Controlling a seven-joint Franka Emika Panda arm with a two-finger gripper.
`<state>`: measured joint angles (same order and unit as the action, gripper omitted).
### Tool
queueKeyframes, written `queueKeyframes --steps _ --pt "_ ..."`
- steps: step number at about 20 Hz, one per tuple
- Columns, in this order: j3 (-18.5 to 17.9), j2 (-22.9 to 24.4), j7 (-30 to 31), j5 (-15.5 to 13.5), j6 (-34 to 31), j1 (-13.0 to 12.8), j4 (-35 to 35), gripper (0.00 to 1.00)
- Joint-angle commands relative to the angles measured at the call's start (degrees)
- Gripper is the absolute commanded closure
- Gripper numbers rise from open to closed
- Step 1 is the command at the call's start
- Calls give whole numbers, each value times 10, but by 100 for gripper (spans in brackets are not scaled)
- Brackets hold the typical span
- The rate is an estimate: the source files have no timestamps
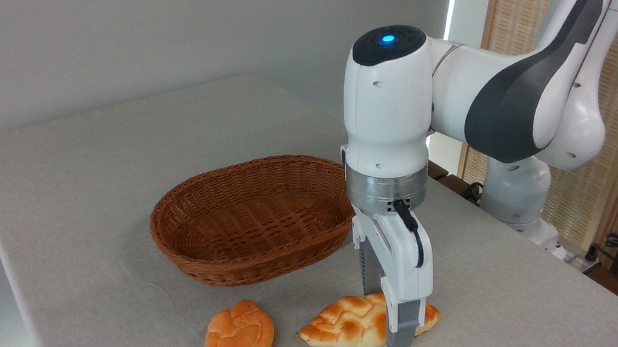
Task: Put bread into the basket
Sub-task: 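Close the gripper on the middle of the croissant-shaped bread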
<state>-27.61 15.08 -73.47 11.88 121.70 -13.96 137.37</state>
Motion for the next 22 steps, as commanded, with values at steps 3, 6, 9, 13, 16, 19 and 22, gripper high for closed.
queueKeyframes --steps 3,6,9,13,16,19,22 --pt "-42 -9 -1 9 28 -29 1 63" --pt "-43 -9 -1 9 28 -29 1 64" --pt "-43 -10 -1 9 28 -30 1 64" --pt "-43 -8 0 8 22 -30 -3 63" --pt "-43 -6 -1 4 6 -30 -22 63" --pt "-34 -8 3 -15 -76 -32 -75 61" --pt "-20 -13 19 -85 -133 -34 -131 61"
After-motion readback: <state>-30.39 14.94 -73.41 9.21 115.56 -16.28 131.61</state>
